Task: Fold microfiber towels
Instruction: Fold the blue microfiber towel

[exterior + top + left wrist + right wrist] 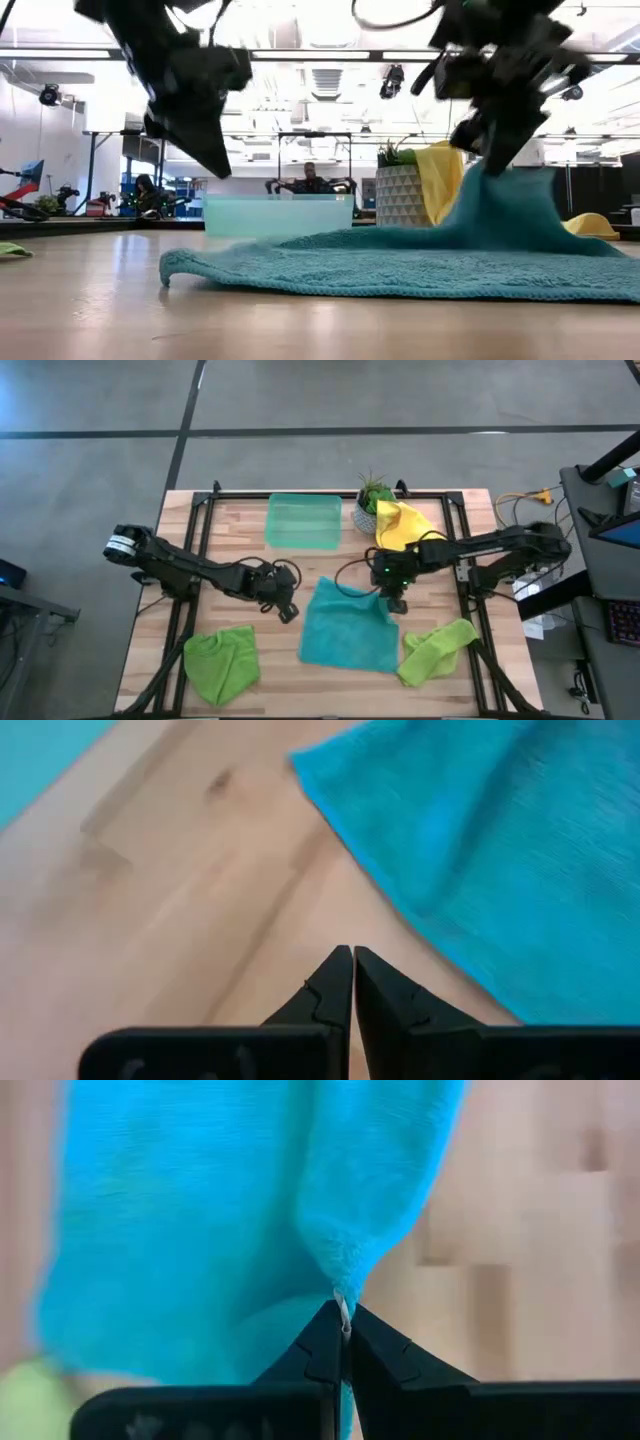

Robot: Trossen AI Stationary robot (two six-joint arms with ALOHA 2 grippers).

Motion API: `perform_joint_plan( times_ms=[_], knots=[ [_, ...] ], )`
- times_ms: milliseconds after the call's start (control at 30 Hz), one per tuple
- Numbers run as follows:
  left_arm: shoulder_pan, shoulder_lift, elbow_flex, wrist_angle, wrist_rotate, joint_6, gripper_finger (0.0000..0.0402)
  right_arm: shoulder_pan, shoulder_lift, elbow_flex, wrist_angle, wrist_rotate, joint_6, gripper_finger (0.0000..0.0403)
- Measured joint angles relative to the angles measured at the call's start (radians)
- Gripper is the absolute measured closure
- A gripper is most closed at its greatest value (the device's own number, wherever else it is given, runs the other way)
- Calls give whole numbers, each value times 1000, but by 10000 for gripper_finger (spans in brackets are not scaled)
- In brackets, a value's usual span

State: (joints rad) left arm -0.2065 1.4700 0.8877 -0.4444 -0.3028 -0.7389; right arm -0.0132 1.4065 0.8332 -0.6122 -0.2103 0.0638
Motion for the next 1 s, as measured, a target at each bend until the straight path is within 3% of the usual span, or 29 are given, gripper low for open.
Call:
perform_joint_plan(
  times_ms=[333,500,633,767,1000],
  knots=[
    [95,0,-38,171,-10,23,401,-56,154,58,-16,101,-15,392],
    [110,17,-51,309,33,57,401,-101,149,62,-28,107,32,348],
    [129,92,-62,450,154,103,401,-123,76,63,-36,107,59,282],
    [146,201,-60,538,189,124,401,-124,-41,53,-56,105,113,227],
    [184,345,-22,569,188,112,401,-93,-271,-32,-61,103,295,199]
  ],
)
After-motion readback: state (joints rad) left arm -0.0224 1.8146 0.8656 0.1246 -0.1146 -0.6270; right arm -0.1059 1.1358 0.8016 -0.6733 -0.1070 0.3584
